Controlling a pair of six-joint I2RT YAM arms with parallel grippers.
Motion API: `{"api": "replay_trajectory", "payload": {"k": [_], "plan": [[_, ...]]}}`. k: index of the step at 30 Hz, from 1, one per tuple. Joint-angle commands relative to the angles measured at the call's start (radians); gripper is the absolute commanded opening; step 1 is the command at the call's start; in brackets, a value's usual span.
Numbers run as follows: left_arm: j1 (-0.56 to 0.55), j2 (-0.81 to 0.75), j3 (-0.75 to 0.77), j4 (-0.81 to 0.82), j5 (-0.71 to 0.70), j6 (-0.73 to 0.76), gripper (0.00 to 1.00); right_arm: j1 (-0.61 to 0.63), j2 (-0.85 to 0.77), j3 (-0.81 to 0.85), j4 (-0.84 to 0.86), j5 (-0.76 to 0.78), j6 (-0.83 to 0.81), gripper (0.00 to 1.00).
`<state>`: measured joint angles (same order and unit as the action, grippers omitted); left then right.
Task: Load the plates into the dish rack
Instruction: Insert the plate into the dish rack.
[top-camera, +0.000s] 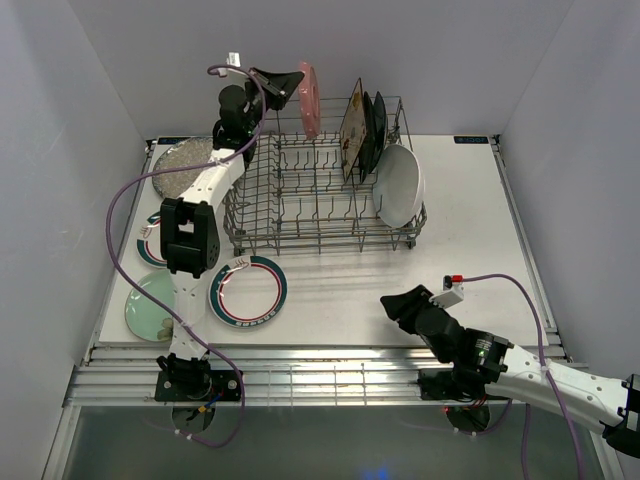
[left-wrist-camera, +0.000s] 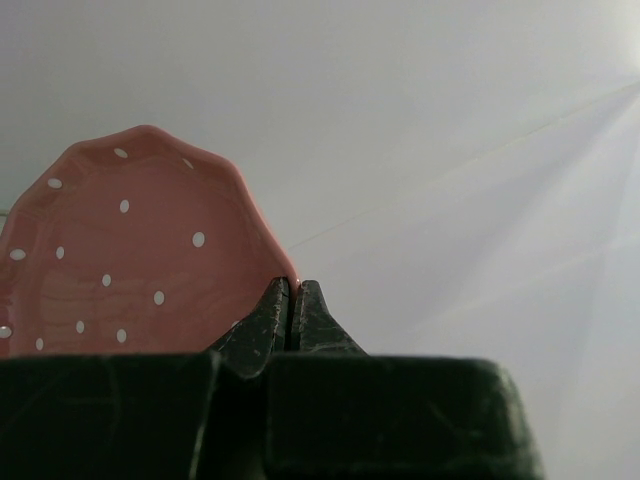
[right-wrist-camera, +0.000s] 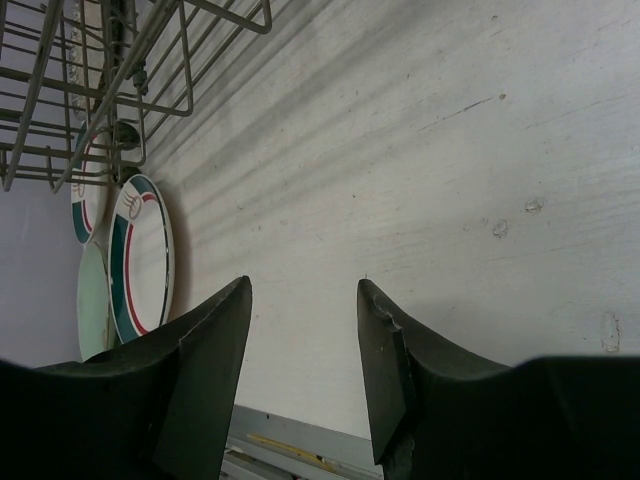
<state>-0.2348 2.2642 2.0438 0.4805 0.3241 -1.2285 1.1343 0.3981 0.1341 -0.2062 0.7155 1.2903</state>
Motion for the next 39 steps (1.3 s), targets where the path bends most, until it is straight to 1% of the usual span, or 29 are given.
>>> {"api": "replay_trajectory", "payload": {"k": [1,10,26,33,39], "plan": [[-0.009,-0.164,0.006,0.141,-0.025,-0.005,0.00,0.007,-0.010,-0.002,0.034,0.015,0.003,0.52],[-0.018,-0.181,-0.045,0.141,-0.019,0.007,0.00,0.007,-0.013,-0.011,0.039,0.006,0.003,0.52],[-0.032,-0.189,-0.077,0.144,-0.019,0.008,0.00,0.007,-0.036,-0.024,0.042,-0.002,0.004,0.51],[-0.047,-0.172,-0.022,0.144,-0.020,0.006,0.00,0.007,-0.030,-0.011,0.047,-0.002,-0.003,0.51],[-0.064,-0.163,-0.016,0.142,-0.014,0.007,0.00,0.007,-0.031,-0.011,0.042,-0.001,-0.003,0.51]]}}
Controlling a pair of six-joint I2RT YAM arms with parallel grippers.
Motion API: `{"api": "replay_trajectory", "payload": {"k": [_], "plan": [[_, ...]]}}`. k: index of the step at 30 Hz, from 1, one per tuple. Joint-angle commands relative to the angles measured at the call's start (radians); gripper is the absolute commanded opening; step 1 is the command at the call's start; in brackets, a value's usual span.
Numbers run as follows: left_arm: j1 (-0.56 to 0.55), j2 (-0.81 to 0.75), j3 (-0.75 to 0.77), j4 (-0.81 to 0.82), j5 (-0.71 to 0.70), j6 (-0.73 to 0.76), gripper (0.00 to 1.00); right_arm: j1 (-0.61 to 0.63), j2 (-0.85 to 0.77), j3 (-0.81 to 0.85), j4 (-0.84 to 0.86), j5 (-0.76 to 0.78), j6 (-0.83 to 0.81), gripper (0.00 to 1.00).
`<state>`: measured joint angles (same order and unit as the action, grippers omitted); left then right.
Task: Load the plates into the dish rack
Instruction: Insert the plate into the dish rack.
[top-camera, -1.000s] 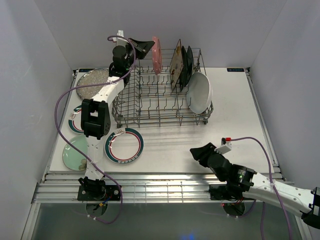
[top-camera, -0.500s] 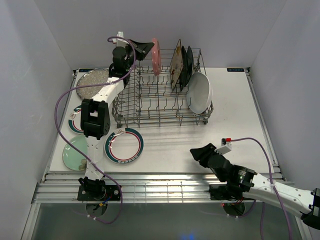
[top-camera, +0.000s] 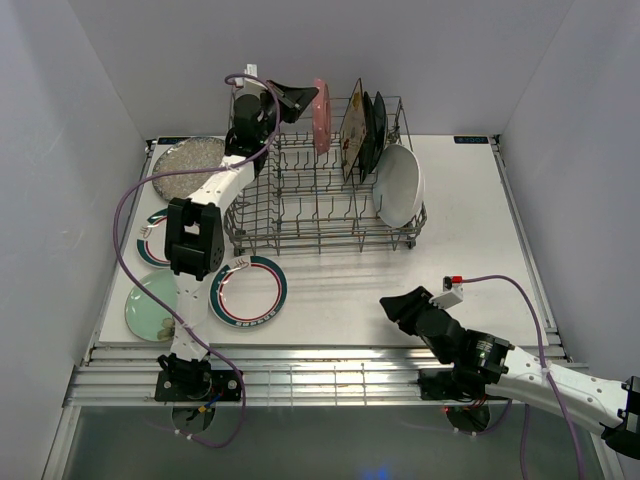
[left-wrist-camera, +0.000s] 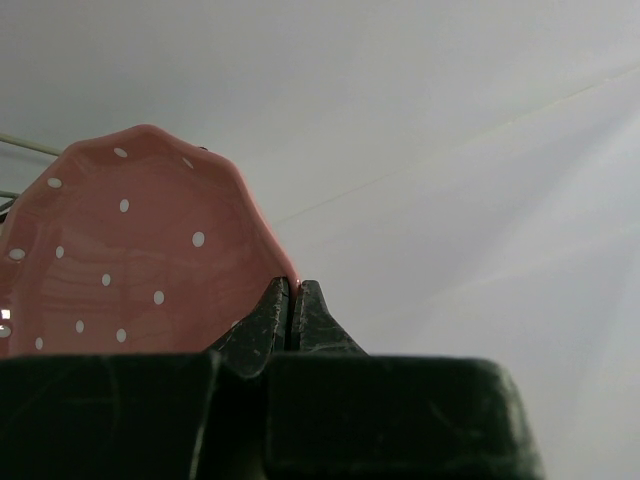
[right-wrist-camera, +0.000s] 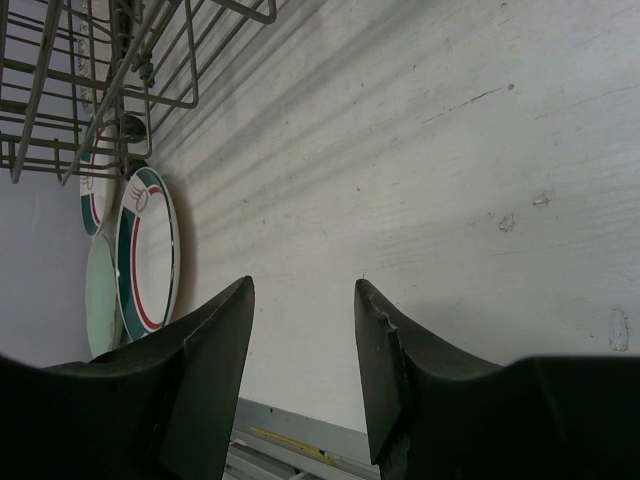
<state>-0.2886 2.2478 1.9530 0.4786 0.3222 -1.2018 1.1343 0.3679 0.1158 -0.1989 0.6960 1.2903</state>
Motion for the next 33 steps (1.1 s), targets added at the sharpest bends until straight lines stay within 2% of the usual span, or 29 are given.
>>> {"api": "replay_trajectory", "payload": {"k": [1,18,33], "plan": [[-0.012,-0.145,0.072,0.144,-0.011,-0.019,0.00,0.007,-0.003,0.008,0.033,0.017,-0.003,0.51],[-0.007,-0.157,0.078,0.144,-0.012,0.011,0.00,0.007,-0.006,0.008,0.026,0.022,-0.002,0.51],[0.019,-0.182,-0.005,0.141,-0.017,0.016,0.00,0.007,-0.007,-0.007,0.035,0.011,0.007,0.51]]}}
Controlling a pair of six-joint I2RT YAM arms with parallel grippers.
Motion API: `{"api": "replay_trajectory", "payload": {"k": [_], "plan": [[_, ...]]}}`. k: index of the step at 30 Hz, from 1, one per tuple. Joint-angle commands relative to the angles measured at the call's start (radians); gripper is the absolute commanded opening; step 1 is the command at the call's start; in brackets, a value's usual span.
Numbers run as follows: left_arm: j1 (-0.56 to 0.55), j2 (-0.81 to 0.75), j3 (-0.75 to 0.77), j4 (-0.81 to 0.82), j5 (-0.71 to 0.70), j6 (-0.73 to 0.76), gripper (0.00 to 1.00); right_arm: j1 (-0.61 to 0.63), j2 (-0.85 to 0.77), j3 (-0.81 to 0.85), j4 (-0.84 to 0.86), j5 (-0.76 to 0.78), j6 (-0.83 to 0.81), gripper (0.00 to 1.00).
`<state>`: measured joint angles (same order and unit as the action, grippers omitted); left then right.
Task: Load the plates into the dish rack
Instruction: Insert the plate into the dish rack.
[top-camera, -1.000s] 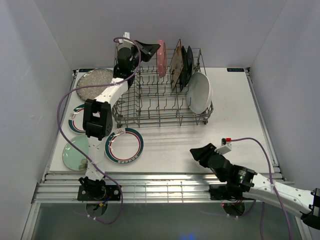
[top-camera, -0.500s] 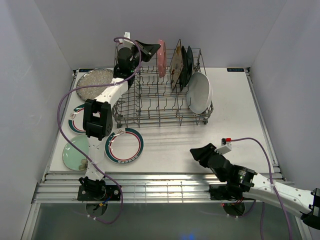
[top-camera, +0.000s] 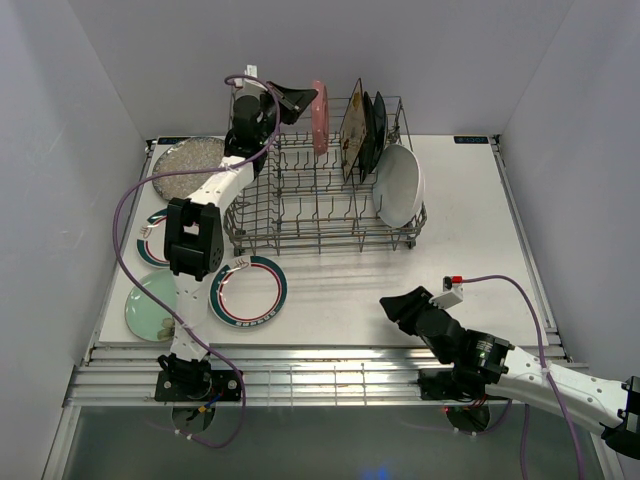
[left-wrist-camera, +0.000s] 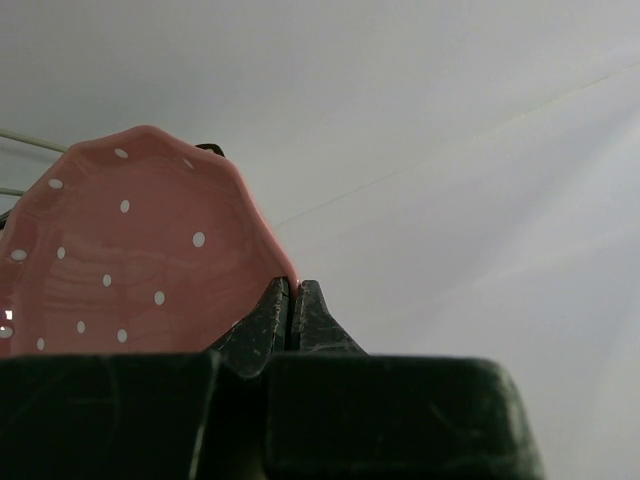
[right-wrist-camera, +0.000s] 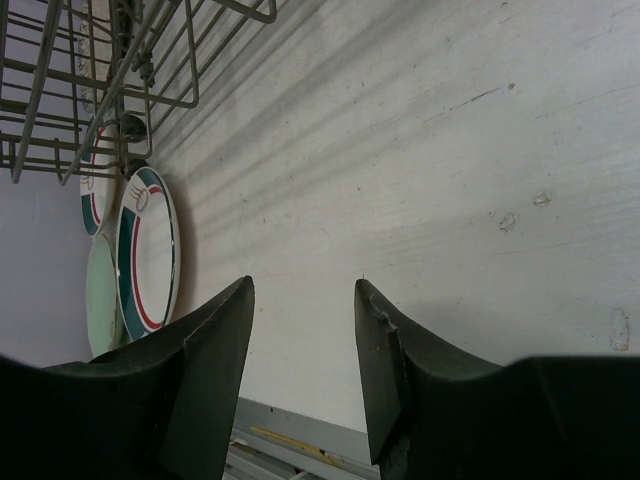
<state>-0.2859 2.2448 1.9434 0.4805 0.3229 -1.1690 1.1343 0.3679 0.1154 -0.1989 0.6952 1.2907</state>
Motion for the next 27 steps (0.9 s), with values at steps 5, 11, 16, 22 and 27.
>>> {"api": "replay_trajectory", "payload": {"k": [5,11,16,22,27], "plan": [[0.017,-0.171,-0.006,0.147,-0.012,-0.026,0.00,0.007,-0.004,-0.010,0.038,0.010,0.006,0.51],[0.019,-0.160,-0.009,0.148,-0.004,-0.032,0.00,0.007,-0.014,-0.020,0.038,0.010,0.013,0.51],[0.022,-0.137,-0.023,0.158,0.004,-0.024,0.00,0.007,-0.026,-0.025,0.032,0.013,0.015,0.51],[0.027,-0.079,0.000,0.168,-0.005,-0.003,0.00,0.007,-0.037,-0.026,0.027,0.018,0.015,0.51],[0.027,-0.051,0.006,0.171,0.007,0.008,0.00,0.007,-0.044,-0.026,0.015,0.026,0.015,0.51]]}}
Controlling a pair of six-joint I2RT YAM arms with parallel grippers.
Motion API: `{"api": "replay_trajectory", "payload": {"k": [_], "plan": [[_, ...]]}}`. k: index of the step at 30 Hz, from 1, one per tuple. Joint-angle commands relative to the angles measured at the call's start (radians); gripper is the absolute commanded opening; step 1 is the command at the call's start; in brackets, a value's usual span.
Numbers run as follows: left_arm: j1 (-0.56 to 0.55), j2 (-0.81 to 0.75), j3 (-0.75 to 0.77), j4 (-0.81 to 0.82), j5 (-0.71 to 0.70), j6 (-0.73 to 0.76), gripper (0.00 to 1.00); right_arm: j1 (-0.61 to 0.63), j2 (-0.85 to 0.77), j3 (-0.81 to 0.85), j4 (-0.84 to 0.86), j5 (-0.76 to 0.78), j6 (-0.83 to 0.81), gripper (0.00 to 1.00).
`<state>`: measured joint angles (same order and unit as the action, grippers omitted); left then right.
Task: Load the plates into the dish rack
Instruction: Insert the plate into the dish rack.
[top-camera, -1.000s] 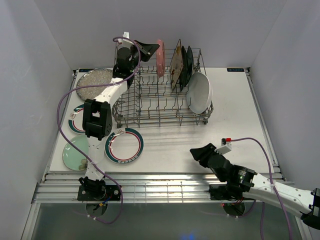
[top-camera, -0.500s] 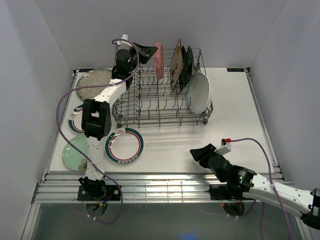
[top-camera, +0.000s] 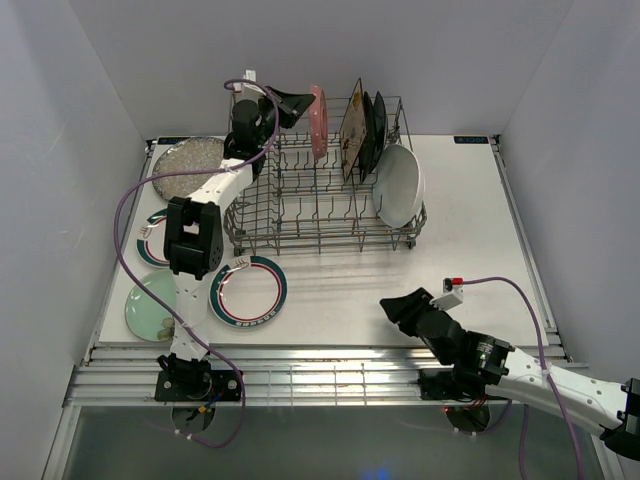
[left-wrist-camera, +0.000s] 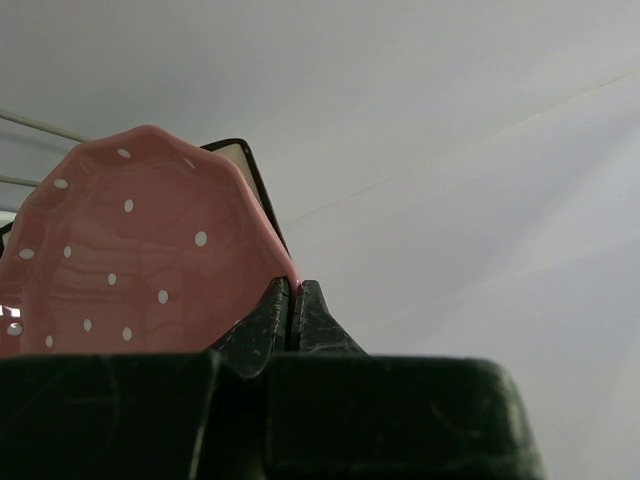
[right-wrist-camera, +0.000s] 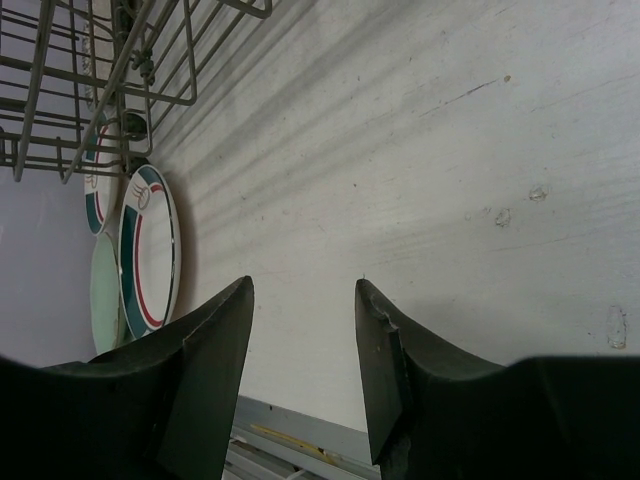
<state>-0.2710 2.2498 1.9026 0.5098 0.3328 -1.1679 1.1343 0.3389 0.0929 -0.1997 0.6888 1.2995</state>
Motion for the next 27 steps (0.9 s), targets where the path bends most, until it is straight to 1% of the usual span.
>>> {"api": "replay_trajectory", "payload": {"k": [1,9,16,27], "plan": [[0.013,-0.053,0.046,0.142,-0.002,0.008,0.00,0.007,-0.015,-0.004,0.014,0.035,0.007,0.51],[0.012,-0.036,-0.011,0.159,0.012,0.043,0.00,0.007,-0.034,0.005,0.003,0.040,-0.002,0.52],[0.013,0.004,-0.022,0.164,-0.008,0.117,0.00,0.007,-0.040,0.007,-0.015,0.038,0.001,0.52],[0.013,0.042,-0.053,0.164,-0.009,0.165,0.00,0.007,-0.060,0.014,-0.033,0.060,-0.006,0.53]]}}
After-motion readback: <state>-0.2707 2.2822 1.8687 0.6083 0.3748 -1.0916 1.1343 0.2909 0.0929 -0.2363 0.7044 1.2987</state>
